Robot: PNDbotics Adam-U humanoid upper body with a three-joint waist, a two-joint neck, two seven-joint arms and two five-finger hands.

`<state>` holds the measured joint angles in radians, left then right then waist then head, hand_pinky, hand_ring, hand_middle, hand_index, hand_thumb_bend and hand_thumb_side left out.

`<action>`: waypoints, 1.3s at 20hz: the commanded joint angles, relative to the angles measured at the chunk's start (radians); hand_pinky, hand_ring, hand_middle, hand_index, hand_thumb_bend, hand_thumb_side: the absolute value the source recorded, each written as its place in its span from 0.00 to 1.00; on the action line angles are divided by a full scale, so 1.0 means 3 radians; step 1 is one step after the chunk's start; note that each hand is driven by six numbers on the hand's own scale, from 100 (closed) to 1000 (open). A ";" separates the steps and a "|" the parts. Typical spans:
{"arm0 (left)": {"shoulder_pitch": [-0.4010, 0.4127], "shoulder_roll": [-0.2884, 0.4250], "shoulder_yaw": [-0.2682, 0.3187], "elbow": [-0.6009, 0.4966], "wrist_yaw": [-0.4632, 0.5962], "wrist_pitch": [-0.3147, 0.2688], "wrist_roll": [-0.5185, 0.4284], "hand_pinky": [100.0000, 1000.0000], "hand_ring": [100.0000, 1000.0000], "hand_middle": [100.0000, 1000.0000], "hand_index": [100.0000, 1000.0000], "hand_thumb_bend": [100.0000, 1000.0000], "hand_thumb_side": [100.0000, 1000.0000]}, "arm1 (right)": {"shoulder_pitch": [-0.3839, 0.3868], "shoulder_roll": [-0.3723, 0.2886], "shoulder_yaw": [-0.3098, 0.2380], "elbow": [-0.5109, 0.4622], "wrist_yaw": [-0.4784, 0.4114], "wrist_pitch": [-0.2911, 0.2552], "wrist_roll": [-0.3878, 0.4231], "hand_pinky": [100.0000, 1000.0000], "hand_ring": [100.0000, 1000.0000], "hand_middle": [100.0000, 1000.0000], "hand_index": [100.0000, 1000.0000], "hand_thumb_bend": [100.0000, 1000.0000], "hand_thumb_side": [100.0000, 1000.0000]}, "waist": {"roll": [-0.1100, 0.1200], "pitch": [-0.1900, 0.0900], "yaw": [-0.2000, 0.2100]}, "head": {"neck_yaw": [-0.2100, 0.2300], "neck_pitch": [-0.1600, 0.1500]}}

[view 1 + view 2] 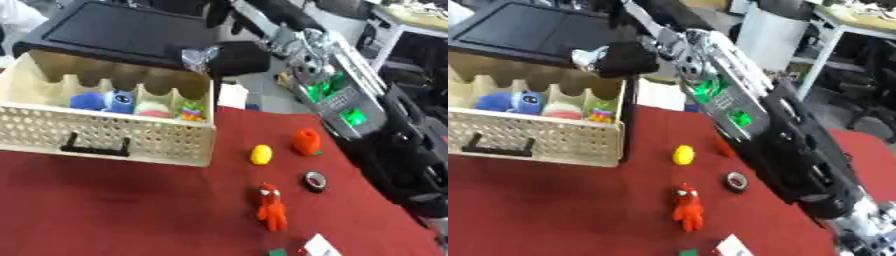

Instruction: Pick up objects from table and place into drawer.

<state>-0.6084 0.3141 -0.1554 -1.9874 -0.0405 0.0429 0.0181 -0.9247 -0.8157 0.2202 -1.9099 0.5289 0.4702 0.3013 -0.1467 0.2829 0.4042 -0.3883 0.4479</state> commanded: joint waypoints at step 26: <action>0.0072 0.0120 0.0154 -0.0042 -0.0216 0.0000 0.0284 0.34 0.27 0.32 0.73 0.00 1.00 | 0.1645 -0.0409 -0.1482 -0.0300 -0.1399 -0.0933 -0.1375 0.49 0.63 0.47 0.72 0.00 0.62 | 0.0306 -0.0095 -0.0570 | 0.0592 0.0215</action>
<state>-0.5743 0.3256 -0.1199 -1.9874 -0.0975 0.0449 0.0963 -0.4249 -0.9208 -0.1970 -1.9860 0.1320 0.2070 -0.0917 -0.0572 0.2694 0.2322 -0.2167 0.5055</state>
